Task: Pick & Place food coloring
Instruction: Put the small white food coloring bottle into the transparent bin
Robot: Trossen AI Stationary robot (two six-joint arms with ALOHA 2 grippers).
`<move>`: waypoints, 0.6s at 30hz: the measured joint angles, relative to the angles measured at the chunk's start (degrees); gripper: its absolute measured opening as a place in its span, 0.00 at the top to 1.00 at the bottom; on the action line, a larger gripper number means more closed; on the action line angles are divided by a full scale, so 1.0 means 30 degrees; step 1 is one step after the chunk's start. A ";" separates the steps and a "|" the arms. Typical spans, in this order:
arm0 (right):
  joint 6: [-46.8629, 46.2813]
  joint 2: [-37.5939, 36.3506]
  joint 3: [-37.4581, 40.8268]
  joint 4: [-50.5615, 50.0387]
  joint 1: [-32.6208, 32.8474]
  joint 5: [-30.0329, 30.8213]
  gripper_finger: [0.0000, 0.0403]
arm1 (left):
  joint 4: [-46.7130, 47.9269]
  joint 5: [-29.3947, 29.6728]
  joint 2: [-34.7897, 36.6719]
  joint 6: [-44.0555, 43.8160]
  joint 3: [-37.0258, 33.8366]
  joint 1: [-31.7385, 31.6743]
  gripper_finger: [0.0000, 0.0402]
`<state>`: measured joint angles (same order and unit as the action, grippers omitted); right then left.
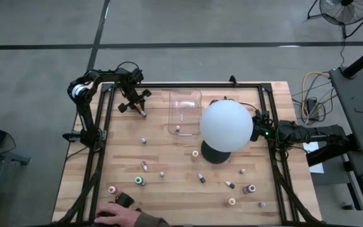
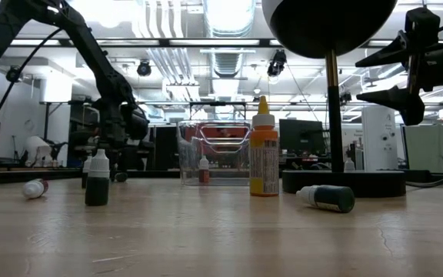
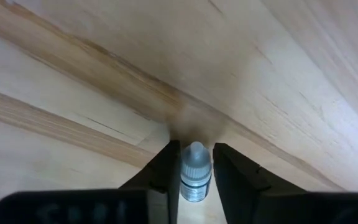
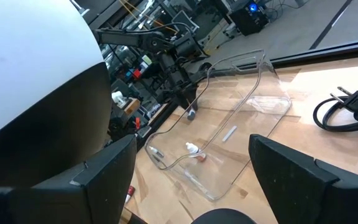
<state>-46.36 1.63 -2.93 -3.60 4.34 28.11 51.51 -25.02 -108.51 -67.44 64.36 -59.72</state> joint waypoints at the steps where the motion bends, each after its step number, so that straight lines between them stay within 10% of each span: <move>1: -0.0005 0.0006 0.0004 0.0000 0.0000 0.0004 0.25 | 0.0000 0.0021 0.0000 0.0013 0.0000 0.0000 0.87; 18: -0.0004 -0.0002 -0.0003 -0.0007 0.0000 0.0004 0.25 | -0.0454 0.0744 0.0625 0.3728 0.0625 0.0355 0.94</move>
<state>-46.37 1.63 -2.94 -3.62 4.34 28.12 50.14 -22.79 -106.63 -56.26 66.23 -58.66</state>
